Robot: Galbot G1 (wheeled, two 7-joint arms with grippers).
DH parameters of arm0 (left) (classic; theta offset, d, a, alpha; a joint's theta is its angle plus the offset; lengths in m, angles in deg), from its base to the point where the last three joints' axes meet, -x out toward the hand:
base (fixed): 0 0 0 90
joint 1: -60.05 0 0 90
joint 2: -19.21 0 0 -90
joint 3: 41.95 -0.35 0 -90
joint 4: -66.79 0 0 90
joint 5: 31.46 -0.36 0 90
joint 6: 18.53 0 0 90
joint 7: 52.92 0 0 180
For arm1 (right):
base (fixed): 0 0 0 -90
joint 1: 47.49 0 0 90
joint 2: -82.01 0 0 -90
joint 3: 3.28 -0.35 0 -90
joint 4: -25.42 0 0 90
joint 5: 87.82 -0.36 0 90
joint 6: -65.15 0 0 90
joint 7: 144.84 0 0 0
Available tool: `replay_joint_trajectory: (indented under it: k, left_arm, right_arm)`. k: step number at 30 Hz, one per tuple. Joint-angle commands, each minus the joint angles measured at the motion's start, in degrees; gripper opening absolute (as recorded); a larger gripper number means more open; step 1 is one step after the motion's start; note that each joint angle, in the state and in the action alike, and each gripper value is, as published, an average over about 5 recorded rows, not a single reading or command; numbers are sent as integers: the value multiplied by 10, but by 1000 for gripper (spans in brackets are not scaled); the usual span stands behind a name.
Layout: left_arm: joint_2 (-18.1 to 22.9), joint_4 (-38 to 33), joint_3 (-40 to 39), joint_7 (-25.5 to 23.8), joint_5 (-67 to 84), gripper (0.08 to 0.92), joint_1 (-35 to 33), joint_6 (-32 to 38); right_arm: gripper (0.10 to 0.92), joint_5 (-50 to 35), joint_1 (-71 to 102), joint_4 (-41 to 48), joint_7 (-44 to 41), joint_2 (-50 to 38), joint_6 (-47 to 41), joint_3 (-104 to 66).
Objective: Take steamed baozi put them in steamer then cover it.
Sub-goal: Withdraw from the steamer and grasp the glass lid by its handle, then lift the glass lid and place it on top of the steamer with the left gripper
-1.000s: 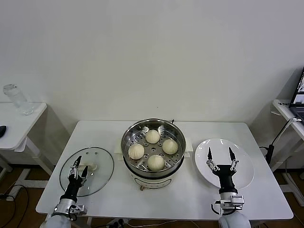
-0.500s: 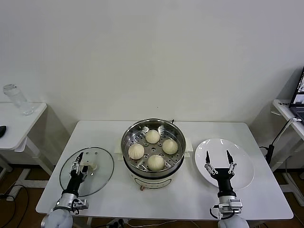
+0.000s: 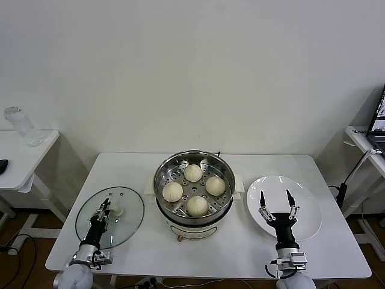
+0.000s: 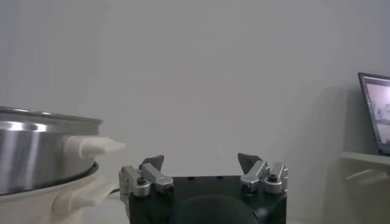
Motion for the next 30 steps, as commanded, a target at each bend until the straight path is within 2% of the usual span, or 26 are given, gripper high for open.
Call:
replay_joint_trajectory:
  k: [1, 4, 8, 16, 20, 25, 30]
  left_arm:
    - [-1, 5, 1, -2, 2, 267, 3, 5]
    - [-4, -9, 8, -1, 13, 205, -2, 6]
    - [-14, -55, 32, 2, 34, 193, -22, 7]
    - [-46, -201, 108, -2, 78, 193, -43, -14]
    - [-56, -286, 121, -9, 90, 193, -51, -29]
    - [-62, -390, 75, -24, 90, 193, -52, -57]
    - [-63, -457, -53, -51, 78, 193, -24, -128]
  right_arm:
    - [823, 3, 0, -2, 0, 0, 0, 1]
    - [823, 3, -1, -1, 0, 0, 2, 1]
    - [823, 4, 0, 1, 0, 0, 5, 1]
    - [823, 4, -2, 2, 1, 4, 7, 1]
    - [823, 4, -2, 4, 1, 8, 9, 1]
    - [823, 0, 0, 2, 4, 9, 7, 1]
    - [823, 2, 1, -1, 11, 9, -19, -1]
